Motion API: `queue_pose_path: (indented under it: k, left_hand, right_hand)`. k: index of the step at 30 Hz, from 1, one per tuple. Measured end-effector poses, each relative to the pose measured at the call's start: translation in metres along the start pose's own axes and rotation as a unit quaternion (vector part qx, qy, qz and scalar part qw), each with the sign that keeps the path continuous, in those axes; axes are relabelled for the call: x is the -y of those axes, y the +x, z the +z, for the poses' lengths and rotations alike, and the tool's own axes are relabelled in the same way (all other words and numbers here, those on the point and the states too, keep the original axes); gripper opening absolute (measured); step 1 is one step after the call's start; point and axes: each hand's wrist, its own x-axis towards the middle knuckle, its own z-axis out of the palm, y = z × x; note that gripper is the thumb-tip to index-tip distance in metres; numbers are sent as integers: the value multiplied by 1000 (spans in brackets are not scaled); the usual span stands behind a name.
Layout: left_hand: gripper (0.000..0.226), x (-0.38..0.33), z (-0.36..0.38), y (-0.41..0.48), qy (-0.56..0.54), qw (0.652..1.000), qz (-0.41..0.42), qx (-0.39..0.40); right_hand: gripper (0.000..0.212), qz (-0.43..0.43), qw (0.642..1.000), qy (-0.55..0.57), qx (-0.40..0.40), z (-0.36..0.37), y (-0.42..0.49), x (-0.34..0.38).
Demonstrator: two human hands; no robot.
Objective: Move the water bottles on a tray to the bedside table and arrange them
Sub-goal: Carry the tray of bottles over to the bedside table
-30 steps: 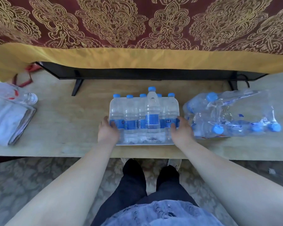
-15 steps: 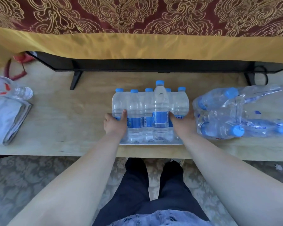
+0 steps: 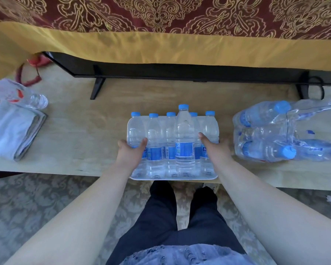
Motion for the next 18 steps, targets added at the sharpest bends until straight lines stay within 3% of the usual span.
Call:
queue_pose_path:
  k: [6, 12, 18]
  left_hand:
    - [78, 25, -28, -10, -23, 999, 8, 37]
    - [53, 19, -58, -42, -63, 997, 41, 10]
    - [42, 34, -80, -94, -142, 986, 55, -67]
  right_hand:
    - [109, -38, 998, -45, 34, -2, -15, 4]
    - [114, -95, 992, -77, 43, -8, -56, 17]
    - [90, -201, 967, -112, 106, -22, -88, 44]
